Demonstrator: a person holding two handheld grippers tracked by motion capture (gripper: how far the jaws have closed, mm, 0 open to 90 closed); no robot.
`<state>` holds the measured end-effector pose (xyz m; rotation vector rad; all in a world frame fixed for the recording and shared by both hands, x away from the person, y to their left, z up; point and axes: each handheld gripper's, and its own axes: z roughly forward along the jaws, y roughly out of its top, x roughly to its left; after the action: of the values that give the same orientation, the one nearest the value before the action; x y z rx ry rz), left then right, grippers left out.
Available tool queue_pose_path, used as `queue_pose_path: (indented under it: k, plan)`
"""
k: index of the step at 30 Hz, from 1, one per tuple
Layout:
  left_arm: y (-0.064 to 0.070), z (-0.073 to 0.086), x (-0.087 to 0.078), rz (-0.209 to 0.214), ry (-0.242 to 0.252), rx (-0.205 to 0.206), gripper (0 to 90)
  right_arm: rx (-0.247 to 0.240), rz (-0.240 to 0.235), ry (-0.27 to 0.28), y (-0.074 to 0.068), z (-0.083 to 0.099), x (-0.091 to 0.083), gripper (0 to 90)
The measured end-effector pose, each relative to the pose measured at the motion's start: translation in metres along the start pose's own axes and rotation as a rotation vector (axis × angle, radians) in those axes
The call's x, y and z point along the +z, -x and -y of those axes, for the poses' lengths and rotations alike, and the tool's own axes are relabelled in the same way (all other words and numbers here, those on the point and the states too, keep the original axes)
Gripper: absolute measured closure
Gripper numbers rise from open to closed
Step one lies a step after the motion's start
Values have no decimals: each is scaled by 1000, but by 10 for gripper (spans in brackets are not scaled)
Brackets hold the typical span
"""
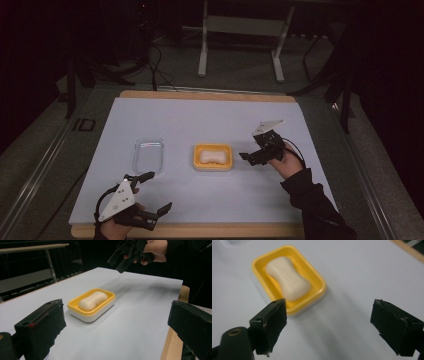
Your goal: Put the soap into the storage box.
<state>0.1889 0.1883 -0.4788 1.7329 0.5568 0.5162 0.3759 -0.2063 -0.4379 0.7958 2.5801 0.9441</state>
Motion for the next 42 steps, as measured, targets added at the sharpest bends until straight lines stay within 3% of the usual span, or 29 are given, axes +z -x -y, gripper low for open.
queue_pose_path:
  k: [4, 11, 20, 24, 27, 34, 39, 42]
  plan:
    - [0, 0, 0, -1, 0, -1, 11, 10, 31, 15, -2, 7, -3, 136]
    - [0, 0, 0, 0, -1, -3, 12, 70, 76, 61, -8, 27, -8, 137]
    - [0, 0, 0, 4, 2, -10, 12, 93, 116, 92, -20, 42, -17, 138]
    - [0, 0, -1, 5, 3, -9, 12, 125, 128, 106, -22, 48, -18, 137]
    - [0, 0, -1, 6, 2, -9, 11, 152, 106, 129, -24, 57, -20, 138]
    - [1, 0, -1, 10, 0, -5, 12, 159, 121, 147, -30, 68, -22, 139]
    - [1, -1, -1, 13, 1, -5, 12, 123, 148, 140, -33, 73, -23, 138]
    - [1, -1, -1, 14, -1, -6, 11, 132, 151, 150, -33, 76, -24, 137]
